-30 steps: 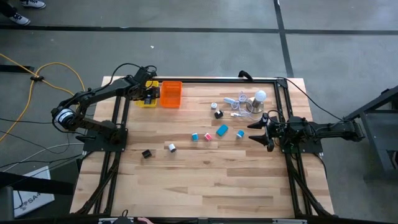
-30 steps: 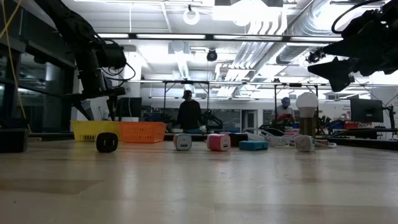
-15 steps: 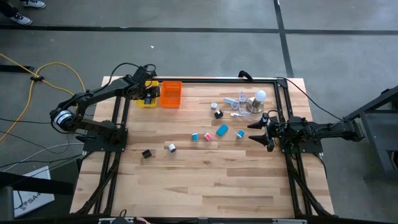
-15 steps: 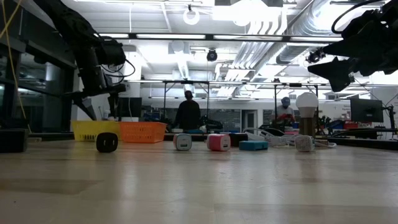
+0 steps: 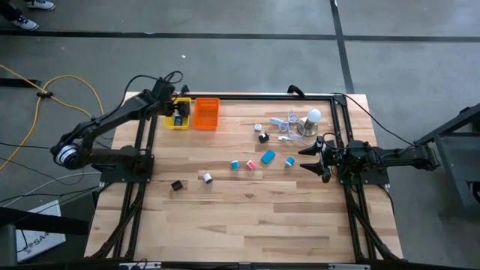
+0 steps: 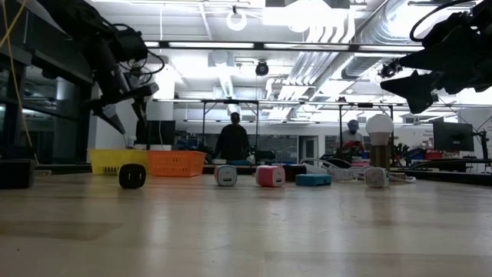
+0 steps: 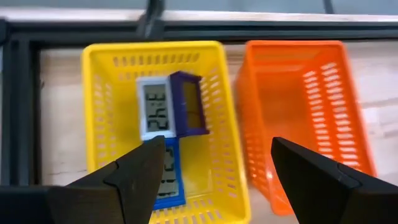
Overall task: Pick & Place Office items
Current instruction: Put the light blue digital clock into the yellow basket
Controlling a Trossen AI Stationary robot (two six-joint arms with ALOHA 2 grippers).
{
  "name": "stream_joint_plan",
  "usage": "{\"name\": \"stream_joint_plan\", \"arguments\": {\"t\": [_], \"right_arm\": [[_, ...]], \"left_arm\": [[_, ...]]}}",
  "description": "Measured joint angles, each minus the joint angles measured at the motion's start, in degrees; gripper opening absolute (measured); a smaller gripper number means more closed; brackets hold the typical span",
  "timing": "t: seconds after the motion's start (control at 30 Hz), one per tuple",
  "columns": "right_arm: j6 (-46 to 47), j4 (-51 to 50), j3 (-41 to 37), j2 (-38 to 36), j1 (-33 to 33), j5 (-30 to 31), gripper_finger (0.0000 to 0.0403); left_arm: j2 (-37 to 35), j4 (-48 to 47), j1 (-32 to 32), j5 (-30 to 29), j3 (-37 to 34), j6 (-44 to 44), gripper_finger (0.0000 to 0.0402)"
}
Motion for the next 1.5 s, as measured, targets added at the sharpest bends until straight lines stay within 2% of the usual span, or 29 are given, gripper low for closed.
{"name": "stream_joint_plan", "arguments": {"t": [0.23, 0.4, 0.6, 0.73, 0.8, 1.07, 1.3, 1.5], "right_arm": [[-0.01, 0.0, -0.01, 0.01, 0.02, 0.0, 0.0258], [0.0, -0.01, 0.0, 0.0, 0.01, 0.0, 0.0259], [0.0, -0.02, 0.01, 0.01, 0.01, 0.01, 0.0259], [-0.01, -0.02, 0.01, -0.01, 0.02, 0.0, 0.0258], [0.0, 0.0, 0.0, 0.0, 0.0, 0.01, 0.0259], [0.0, 0.0, 0.0, 0.0, 0.02, 0.01, 0.0259], [0.0, 0.0, -0.01, -0.01, 0.02, 0.02, 0.0259], [-0.01, 0.0, -0.01, -0.01, 0.02, 0.02, 0.0259]], "left_arm": [[-1.81, 6.2, -4.59, 0.18, 0.0, 3.06, 0.0286], [-1.83, 8.81, -8.71, 3.48, 0.0, 7.92, 0.0286], [-1.83, 8.05, -12.16, 11.29, 0.0, 14.42, 0.0286], [-1.83, 6.39, -13.93, 18.41, 0.0, 16.42, 0.0286], [-1.83, 5.47, -14.99, 20.09, 0.0, 17.26, 0.0286], [-1.8, 4.97, -19.66, 20.5, 0.0, 21.95, 0.0286], [-1.8, 5.08, -22.91, 20.78, 0.0, 22.35, 0.0286], [-1.8, 7.06, -30.18, 21.58, 0.0, 24.38, 0.0286]]}}
